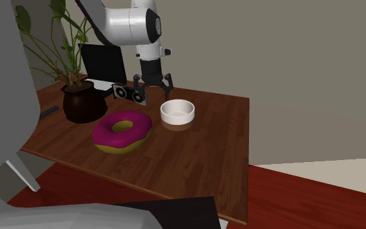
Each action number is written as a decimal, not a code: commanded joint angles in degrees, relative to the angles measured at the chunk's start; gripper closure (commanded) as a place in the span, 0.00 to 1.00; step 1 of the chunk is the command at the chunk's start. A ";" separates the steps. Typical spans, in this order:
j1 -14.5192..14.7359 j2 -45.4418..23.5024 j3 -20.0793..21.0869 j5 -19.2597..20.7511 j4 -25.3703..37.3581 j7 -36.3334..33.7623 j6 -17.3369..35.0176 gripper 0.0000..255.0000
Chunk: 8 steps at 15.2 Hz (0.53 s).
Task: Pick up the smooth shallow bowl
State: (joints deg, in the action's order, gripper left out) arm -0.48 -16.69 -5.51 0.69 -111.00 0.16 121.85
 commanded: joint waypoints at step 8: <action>-1.87 -21.43 0.59 -2.00 22.62 1.59 -0.78 0.00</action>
State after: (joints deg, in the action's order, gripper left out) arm -1.85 -35.25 -4.94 -1.09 -91.79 1.29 121.52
